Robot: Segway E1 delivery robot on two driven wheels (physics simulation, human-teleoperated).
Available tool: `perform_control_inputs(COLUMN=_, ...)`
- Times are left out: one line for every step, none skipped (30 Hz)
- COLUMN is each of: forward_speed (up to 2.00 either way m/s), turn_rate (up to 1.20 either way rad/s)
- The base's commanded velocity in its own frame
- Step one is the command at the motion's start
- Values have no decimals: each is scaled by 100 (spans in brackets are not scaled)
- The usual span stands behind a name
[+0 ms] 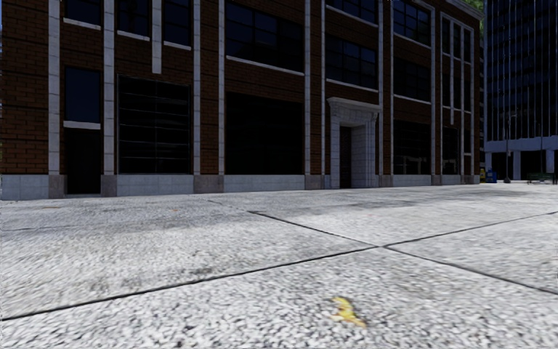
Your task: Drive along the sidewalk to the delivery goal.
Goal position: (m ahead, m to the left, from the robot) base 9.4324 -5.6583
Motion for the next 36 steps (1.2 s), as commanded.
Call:
perform_control_inputs(forward_speed=200, turn_rate=-57)
perform_control_inputs(forward_speed=200, turn_rate=-57)
perform_control_inputs(forward_speed=200, turn_rate=-57)
perform_control_inputs(forward_speed=200, turn_rate=-57)
perform_control_inputs(forward_speed=200, turn_rate=-57)
perform_control_inputs(forward_speed=200, turn_rate=-57)
perform_control_inputs(forward_speed=200, turn_rate=-57)
perform_control_inputs(forward_speed=200, turn_rate=-57)
perform_control_inputs(forward_speed=200, turn_rate=-57)
perform_control_inputs(forward_speed=200, turn_rate=-57)
perform_control_inputs(forward_speed=200, turn_rate=-57)
perform_control_inputs(forward_speed=200, turn_rate=-57)
perform_control_inputs(forward_speed=200, turn_rate=-57)
perform_control_inputs(forward_speed=200, turn_rate=-57)
perform_control_inputs(forward_speed=200, turn_rate=-57)
perform_control_inputs(forward_speed=200, turn_rate=-57)
perform_control_inputs(forward_speed=200, turn_rate=-57)
perform_control_inputs(forward_speed=200, turn_rate=-57)
perform_control_inputs(forward_speed=200, turn_rate=-57)
perform_control_inputs(forward_speed=200, turn_rate=-57)
perform_control_inputs(forward_speed=200, turn_rate=-57)
perform_control_inputs(forward_speed=200, turn_rate=-57)
perform_control_inputs(forward_speed=200, turn_rate=-57)
perform_control_inputs(forward_speed=200, turn_rate=-57)
perform_control_inputs(forward_speed=200, turn_rate=-57)
perform_control_inputs(forward_speed=200, turn_rate=-57)
perform_control_inputs(forward_speed=200, turn_rate=-55)
perform_control_inputs(forward_speed=200, turn_rate=-9)
perform_control_inputs(forward_speed=200, turn_rate=0)
perform_control_inputs(forward_speed=200, turn_rate=0)
perform_control_inputs(forward_speed=200, turn_rate=0)
perform_control_inputs(forward_speed=200, turn_rate=0)
perform_control_inputs(forward_speed=200, turn_rate=0)
perform_control_inputs(forward_speed=200, turn_rate=0)
perform_control_inputs(forward_speed=200, turn_rate=0)
perform_control_inputs(forward_speed=200, turn_rate=0)
